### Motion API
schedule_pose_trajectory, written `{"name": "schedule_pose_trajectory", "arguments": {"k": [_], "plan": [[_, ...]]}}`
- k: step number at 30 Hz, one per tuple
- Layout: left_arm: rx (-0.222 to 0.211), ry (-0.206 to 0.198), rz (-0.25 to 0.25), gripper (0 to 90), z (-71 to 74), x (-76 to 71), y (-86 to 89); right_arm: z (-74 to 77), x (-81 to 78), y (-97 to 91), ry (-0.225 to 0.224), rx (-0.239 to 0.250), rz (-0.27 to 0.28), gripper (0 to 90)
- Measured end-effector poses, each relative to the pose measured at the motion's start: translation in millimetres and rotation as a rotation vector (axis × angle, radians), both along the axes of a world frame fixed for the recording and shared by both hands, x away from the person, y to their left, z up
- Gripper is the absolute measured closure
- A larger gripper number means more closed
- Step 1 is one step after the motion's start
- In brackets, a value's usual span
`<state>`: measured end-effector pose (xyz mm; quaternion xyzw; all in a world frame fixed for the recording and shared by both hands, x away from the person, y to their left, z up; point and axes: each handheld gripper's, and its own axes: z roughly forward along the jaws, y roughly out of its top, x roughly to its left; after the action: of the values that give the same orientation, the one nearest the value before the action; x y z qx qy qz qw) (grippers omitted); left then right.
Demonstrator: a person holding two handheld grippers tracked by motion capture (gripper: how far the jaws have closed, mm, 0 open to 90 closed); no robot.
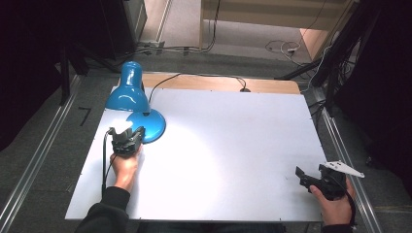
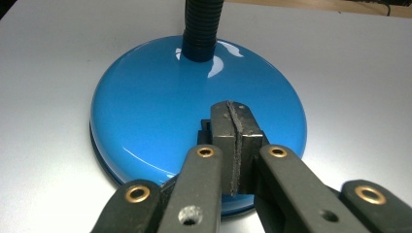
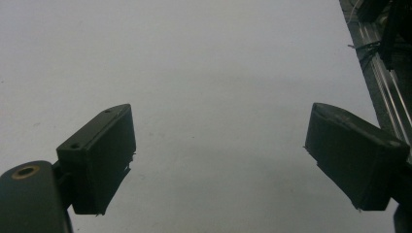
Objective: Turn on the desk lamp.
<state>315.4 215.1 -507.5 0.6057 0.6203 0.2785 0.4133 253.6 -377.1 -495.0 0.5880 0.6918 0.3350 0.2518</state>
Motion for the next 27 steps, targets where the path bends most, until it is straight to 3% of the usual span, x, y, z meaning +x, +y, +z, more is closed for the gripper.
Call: {"name": "schedule_pose_trajectory", "arguments": {"k": [3, 9, 18, 24, 27], "plan": [[-0.006, -0.005, 0.016, 89.1, 0.6, -1.3, 2.5, -0.3, 0.2, -0.6, 0.003, 0.001, -0.001, 9.6], [-0.015, -0.011, 0.012, 77.7, 5.0, -6.2, 5.9, 0.1, -0.1, -0.9, 0.001, 0.003, 0.002, 9.6], [-0.018, -0.011, 0.007, 52.2, 9.0, -10.5, 5.8, -0.5, 0.5, -0.3, 0.005, -0.001, 0.002, 9.6], [0.002, 0.004, 0.023, 31.7, 10.6, -13.0, 4.4, -0.3, 0.4, -0.7, 0.003, 0.004, 0.000, 9.6], [-0.001, 0.008, 0.026, 27.2, 11.8, -14.5, 4.5, 0.3, -0.1, -0.9, 0.002, 0.008, 0.001, 9.5]]}}
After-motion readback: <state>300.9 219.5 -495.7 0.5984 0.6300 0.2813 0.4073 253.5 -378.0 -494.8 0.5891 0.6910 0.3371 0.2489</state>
